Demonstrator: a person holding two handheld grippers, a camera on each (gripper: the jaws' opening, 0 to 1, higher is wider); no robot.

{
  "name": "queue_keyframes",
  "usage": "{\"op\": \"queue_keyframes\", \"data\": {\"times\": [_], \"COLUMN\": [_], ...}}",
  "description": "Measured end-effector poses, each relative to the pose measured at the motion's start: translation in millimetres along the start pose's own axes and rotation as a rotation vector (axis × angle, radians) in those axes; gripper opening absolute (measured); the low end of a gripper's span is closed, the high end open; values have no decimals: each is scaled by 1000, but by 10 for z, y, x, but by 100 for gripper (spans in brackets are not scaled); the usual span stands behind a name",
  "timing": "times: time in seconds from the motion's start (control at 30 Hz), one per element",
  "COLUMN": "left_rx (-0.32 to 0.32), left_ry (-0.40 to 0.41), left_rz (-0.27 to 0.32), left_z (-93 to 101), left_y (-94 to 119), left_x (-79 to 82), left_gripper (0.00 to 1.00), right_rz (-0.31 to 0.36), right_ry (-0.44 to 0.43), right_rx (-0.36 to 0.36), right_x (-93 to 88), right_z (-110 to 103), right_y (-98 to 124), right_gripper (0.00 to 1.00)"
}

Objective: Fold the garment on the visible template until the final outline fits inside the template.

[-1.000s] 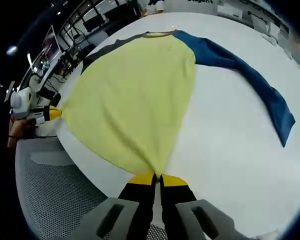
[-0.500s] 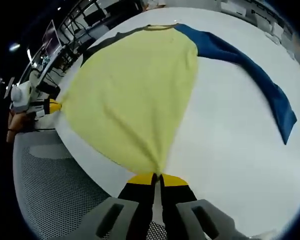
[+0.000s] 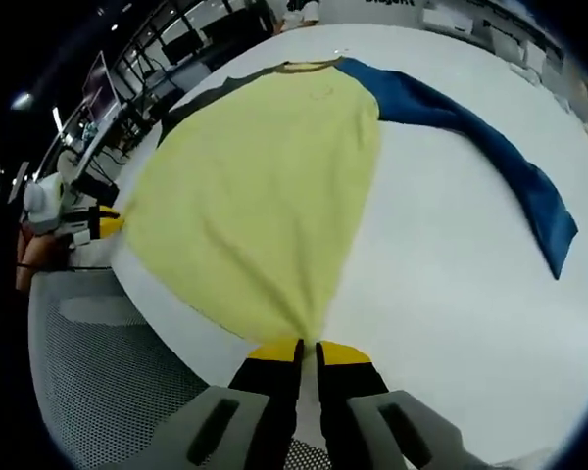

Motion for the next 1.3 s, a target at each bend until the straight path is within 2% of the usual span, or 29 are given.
{"op": "queue_keyframes", "data": {"times": [0.03, 0.13, 0.2, 0.3, 0.37, 0.47, 0.57, 0.8, 0.9, 1.1, 1.3], "left_rx": [-5, 0, 31, 48, 40, 6, -18, -40, -40, -89, -108], "left_ry": [4, 5, 27, 18, 8, 4, -1, -7, -24, 4, 7], "left_rz": [17, 55, 98, 152, 180, 216, 242, 271, 268, 299, 305], "left_z": [9, 4, -39, -41, -17, 38, 90, 157, 172, 231, 256], "left_y": [24, 69, 104, 175, 217, 261, 289, 304, 298, 343, 357], "left_x": [24, 87, 163, 274, 339, 419, 473, 502, 489, 531, 546], "left_gripper": [29, 38, 48, 57, 62, 69, 78, 99, 99, 99, 99], "right_rz": [12, 68, 149, 177, 226, 249, 271, 326, 347, 385, 398], "right_ry": [7, 30, 66, 72, 88, 102, 108, 95, 84, 90, 63], "right_rx": [-2, -18, -54, -60, -69, -86, -100, -134, -166, -206, -208], "right_x": [20, 110, 239, 286, 369, 420, 462, 532, 569, 651, 751], "right_z": [3, 35, 87, 104, 116, 142, 181, 364, 510, 747, 998], "right_y": [28, 130, 240, 338, 418, 485, 520, 562, 586, 615, 607], "right_gripper": [3, 20, 32, 40, 50, 66, 74, 89, 89, 91, 89]}}
Point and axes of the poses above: the point that each gripper's makers call its tool centre point, and the gripper's own axes: y roughly backward along the fingers, z roughly to its right, x roughly out of its top, the point moved 1 cm from there along y, roughly backward along the fingers, and after that the axes turned 14 degrees about -z, right-handed, at the moved point
